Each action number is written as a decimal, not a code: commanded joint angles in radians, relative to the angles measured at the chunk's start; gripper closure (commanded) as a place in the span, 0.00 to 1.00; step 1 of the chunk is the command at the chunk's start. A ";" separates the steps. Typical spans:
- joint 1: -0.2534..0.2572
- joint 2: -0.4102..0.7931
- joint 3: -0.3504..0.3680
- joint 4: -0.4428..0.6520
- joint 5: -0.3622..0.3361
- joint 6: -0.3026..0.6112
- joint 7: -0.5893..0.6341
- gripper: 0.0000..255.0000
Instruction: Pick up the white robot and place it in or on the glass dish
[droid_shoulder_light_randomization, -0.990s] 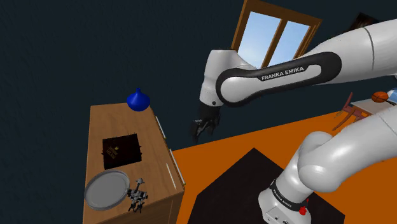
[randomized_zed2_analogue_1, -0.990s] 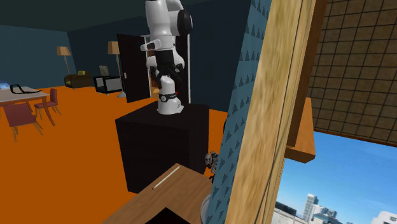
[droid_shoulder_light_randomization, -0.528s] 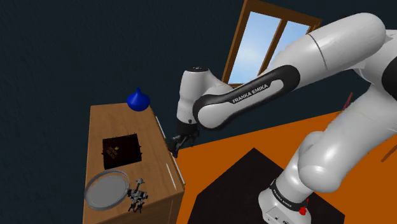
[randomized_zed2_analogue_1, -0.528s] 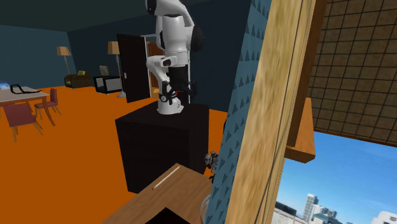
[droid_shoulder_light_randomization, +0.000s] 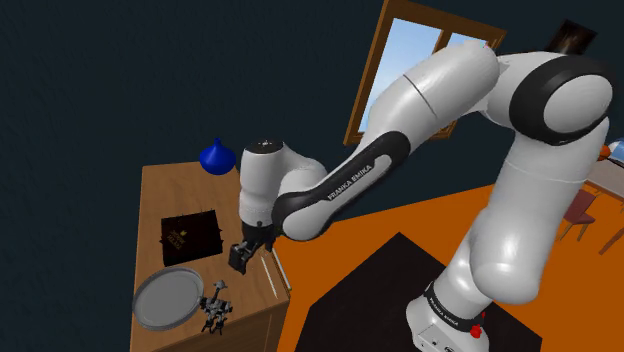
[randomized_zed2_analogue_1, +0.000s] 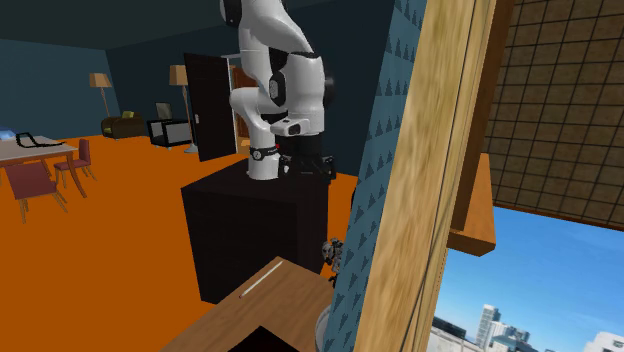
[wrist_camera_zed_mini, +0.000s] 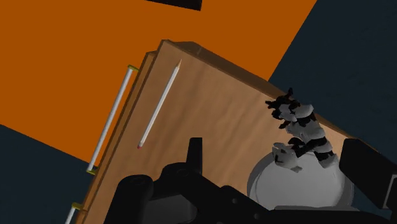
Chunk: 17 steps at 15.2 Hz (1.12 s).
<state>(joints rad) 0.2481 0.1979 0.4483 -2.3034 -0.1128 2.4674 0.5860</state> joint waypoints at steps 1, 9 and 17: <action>0.034 0.089 -0.017 0.057 -0.082 0.024 0.058 0.00; 0.213 0.397 -0.118 0.330 -0.286 0.038 0.202 0.00; 0.238 0.482 -0.156 0.354 -0.324 0.099 0.227 0.00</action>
<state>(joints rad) 0.4860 0.6724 0.2966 -1.9510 -0.4333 2.5591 0.8124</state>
